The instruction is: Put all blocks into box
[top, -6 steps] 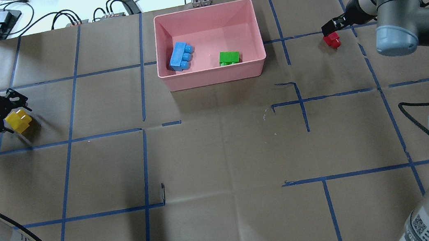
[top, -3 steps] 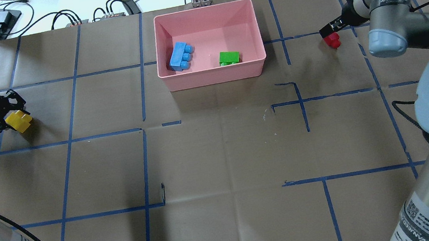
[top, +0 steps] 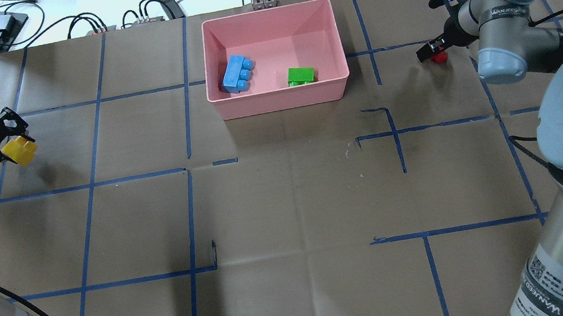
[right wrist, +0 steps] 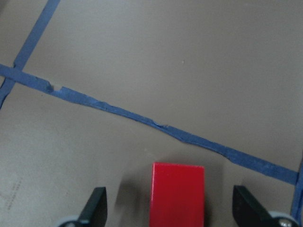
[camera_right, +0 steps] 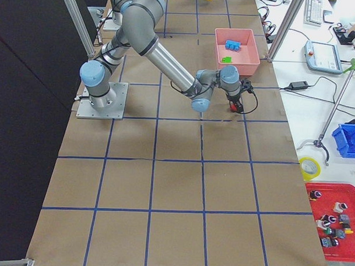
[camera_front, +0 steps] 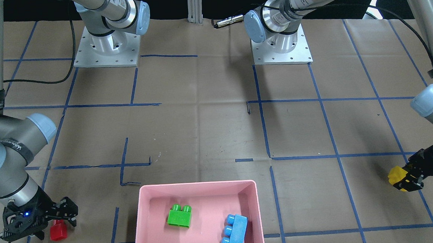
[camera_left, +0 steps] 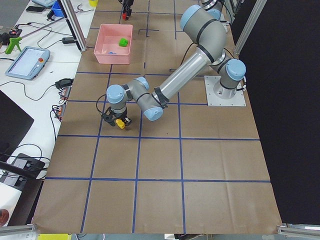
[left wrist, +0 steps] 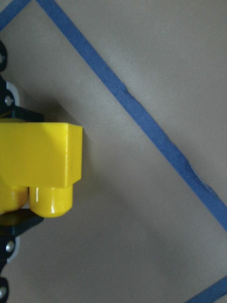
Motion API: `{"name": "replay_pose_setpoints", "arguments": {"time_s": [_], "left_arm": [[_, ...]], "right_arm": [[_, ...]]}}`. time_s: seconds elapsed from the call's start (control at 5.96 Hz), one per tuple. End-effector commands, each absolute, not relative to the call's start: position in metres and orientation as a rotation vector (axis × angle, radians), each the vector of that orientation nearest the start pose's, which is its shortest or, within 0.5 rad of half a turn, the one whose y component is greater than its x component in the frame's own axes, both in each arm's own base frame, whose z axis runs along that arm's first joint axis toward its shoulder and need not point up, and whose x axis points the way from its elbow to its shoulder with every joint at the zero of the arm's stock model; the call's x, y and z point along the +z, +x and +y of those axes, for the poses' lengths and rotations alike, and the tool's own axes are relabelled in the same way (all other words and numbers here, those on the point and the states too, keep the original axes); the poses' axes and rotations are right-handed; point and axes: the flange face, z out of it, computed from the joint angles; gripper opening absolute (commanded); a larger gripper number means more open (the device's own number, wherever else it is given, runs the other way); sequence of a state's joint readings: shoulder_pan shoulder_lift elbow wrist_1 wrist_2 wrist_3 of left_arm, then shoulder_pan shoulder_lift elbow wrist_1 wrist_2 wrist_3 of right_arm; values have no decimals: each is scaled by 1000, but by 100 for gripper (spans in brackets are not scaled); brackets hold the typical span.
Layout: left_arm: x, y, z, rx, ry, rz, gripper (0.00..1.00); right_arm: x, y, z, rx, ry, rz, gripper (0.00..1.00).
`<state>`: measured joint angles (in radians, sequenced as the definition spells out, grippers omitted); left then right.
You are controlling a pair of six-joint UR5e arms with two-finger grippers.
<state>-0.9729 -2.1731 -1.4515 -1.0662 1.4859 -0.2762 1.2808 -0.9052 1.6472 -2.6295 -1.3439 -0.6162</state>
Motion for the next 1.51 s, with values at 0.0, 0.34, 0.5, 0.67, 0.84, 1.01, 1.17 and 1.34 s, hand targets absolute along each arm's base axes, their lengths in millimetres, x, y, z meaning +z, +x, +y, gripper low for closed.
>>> {"name": "replay_pose_setpoints", "arguments": {"time_s": [0.0,0.34,0.5,0.67,0.84,1.01,1.17,1.34], "left_arm": [[323,239,-664,-151,-1124,3006,17],[408,117,-705,-134,-688,3134,20],[441,42,-715,-44,-536,3174,19],[459,-25,-722,-61,-415,3193,19],[443,-88,-727,-26,-334,3217,19],[423,-161,-727,-16,-262,3223,19],[397,-211,-733,-55,-252,3229,19],[362,-239,-744,-77,-244,3226,19]], "right_arm": [[172,-44,-694,-588,-544,2966,68],[179,-43,-695,-594,-519,2966,7],[187,-44,-697,-609,-521,2974,3],[225,-45,-692,-560,-510,2978,2],[294,-45,-675,-400,-494,3027,1],[340,-45,-648,-225,-470,3117,1],[364,-38,-627,-168,-398,3113,1],[384,-30,-609,-97,-317,3098,1]]}}
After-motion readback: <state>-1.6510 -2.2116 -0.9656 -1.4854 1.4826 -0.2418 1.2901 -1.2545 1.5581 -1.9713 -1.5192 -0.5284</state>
